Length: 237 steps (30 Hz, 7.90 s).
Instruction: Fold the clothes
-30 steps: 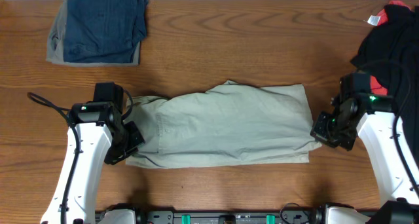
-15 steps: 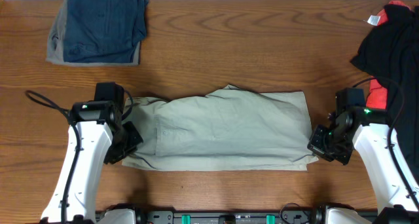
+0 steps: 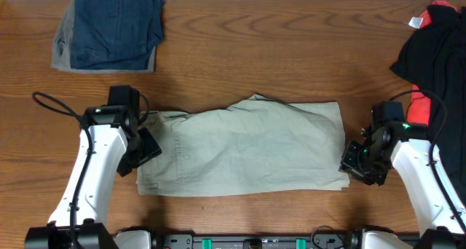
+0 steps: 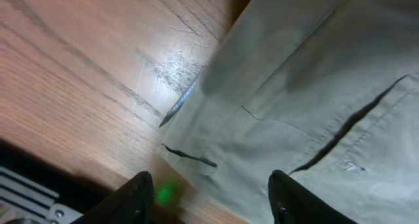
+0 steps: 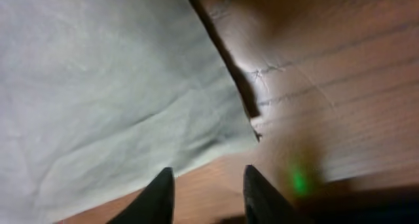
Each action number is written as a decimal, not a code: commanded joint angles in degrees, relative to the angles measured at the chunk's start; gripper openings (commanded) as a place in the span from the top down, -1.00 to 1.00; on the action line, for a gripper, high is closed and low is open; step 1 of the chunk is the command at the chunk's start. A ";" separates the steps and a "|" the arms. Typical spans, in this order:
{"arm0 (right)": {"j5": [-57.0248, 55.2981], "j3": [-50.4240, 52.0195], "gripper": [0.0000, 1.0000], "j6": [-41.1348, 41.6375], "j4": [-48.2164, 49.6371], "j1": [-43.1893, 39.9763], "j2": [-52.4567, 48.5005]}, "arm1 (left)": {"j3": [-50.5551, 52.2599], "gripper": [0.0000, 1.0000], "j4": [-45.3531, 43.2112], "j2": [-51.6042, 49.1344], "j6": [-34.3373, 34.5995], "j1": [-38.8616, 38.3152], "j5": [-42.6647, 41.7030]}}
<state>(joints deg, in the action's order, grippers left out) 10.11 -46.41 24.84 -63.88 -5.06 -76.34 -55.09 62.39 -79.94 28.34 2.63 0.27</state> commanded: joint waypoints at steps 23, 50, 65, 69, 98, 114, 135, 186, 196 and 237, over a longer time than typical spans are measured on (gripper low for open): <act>8.02 -6.49 0.98 -2.64 22.62 11.82 -11.61 | -3.63 0.88 -13.38 -13.79 -5.35 -6.56 -13.00; -9.22 -11.50 0.99 2.16 31.34 7.85 -29.27 | -5.35 0.87 -25.70 -20.02 -3.02 1.68 5.35; 19.58 -28.79 0.98 -10.58 18.18 6.75 -29.35 | -13.55 0.88 -15.15 -10.99 -3.21 -1.73 -11.76; 19.87 -28.50 0.97 -10.45 19.37 14.10 -29.57 | -12.87 0.88 -15.63 -13.03 -3.06 -7.39 -18.99; 8.11 -24.98 0.98 1.31 28.55 24.85 -41.53 | -12.85 0.88 -26.91 -30.67 -0.37 -19.69 -13.11; -3.23 -26.01 0.98 -1.05 25.22 12.11 -43.87 | -14.29 0.85 -25.16 -29.18 -0.37 -13.38 15.23; -3.28 -49.24 0.05 -4.20 -11.26 9.38 -32.61 | -17.27 -0.25 -3.69 -6.51 -1.09 -12.94 3.56; -1.77 -8.55 0.97 3.48 5.20 21.16 -32.63 | 2.27 0.82 -13.03 -16.13 -12.98 -4.26 -11.69; -5.20 -8.72 0.98 3.58 7.21 13.97 -32.63 | 2.49 0.66 -17.35 -18.45 -4.42 -1.33 -4.92; -5.20 -42.51 -0.98 -5.18 -11.17 4.33 -32.63 | 4.37 -0.96 -19.43 -14.47 -20.09 6.03 -28.83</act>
<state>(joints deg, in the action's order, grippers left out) 5.50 -88.18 20.32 -75.13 -0.78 -109.08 -51.13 43.33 -94.61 10.68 8.58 -24.62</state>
